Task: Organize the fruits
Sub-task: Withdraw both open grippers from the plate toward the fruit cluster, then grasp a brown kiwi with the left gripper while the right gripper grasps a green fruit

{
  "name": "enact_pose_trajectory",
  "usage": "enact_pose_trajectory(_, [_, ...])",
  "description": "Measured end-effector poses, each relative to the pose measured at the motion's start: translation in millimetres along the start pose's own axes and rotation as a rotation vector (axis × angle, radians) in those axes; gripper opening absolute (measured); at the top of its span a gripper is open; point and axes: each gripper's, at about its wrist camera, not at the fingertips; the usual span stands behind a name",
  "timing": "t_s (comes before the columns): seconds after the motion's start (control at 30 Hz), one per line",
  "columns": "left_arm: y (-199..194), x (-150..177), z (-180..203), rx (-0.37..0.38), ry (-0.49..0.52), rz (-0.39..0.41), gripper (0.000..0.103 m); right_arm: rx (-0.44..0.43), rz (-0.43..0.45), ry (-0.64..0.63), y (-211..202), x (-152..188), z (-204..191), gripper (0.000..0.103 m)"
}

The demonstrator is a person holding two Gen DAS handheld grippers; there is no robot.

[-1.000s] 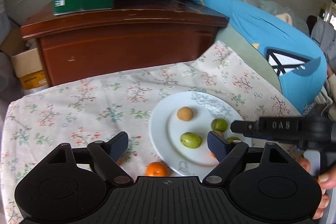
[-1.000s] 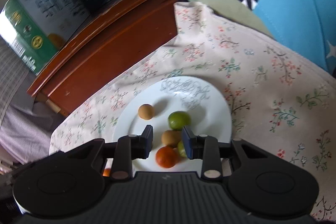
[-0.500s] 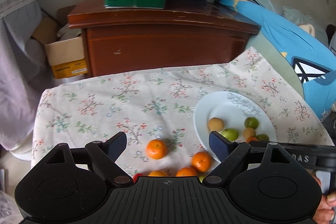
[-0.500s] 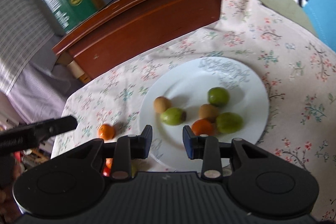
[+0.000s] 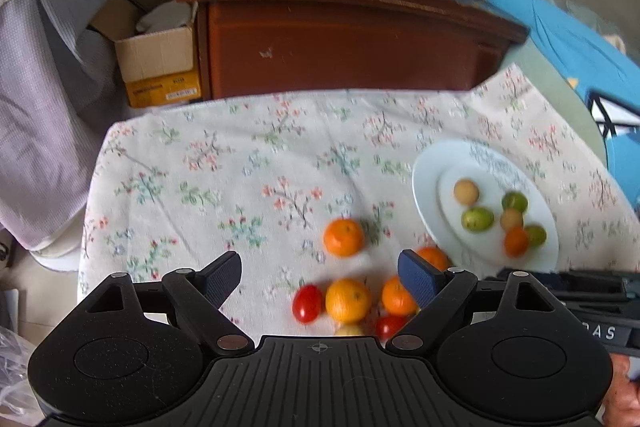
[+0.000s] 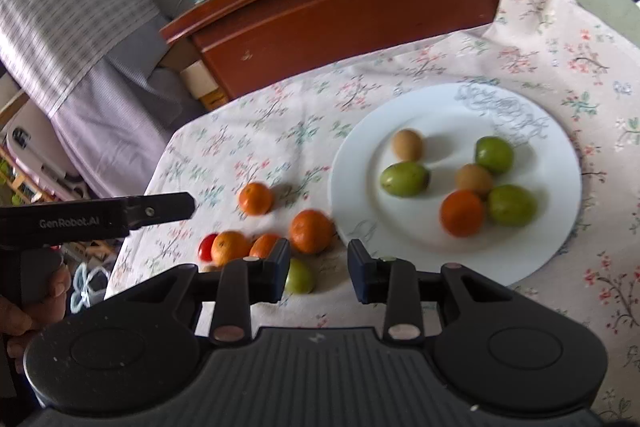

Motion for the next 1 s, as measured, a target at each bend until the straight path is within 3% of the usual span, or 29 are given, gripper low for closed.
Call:
enact_pose_trajectory(0.43, [6, 23, 0, 0.000, 0.039, -0.050, 0.085, -0.008, -0.039, -0.089, 16, 14, -16, 0.033])
enact_pose_trajectory(1.0, [20, 44, 7, 0.059, 0.116, -0.124, 0.055, 0.024, -0.017, -0.140, 34, 19, -25, 0.029])
Point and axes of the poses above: each gripper's, at about its wrist camera, not at the fingertips, and y roughly the way its jaws point, z to its right, x to its underside, and after that the axes turned 9 degrees about x, right-handed
